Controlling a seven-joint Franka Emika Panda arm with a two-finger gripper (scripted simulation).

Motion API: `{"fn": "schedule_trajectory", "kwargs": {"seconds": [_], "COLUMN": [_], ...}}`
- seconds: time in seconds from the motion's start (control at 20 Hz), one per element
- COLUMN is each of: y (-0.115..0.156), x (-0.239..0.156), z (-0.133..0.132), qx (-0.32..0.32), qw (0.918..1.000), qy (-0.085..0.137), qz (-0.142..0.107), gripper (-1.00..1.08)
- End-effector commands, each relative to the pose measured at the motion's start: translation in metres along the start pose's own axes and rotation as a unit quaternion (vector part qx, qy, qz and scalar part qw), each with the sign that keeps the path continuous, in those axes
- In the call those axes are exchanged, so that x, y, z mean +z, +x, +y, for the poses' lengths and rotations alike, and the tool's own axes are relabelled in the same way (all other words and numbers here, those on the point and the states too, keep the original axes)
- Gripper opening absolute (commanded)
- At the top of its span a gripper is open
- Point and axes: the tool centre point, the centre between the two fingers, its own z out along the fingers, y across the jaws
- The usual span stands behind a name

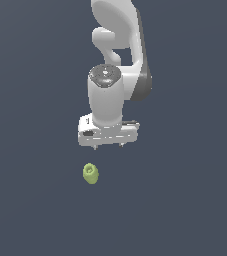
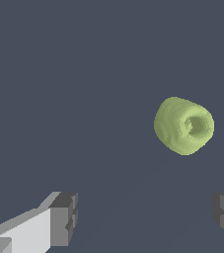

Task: Pick up the object and move it to a goal position.

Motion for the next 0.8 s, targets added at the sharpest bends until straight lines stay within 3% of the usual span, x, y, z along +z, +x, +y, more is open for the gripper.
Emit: {"fn": "schedule_trajectory", "kwargs": {"seconds": [0.0, 0.75], "y": [0.009, 0.047], "x": [0.007, 0.053], "z": [0.011, 0.076], "qx": [-0.020, -0.133], "qw": [0.9998, 0.9910], "qy": [0.000, 0.004], "qz": [-0.002, -0.014], "gripper": [1.00, 1.00]}}
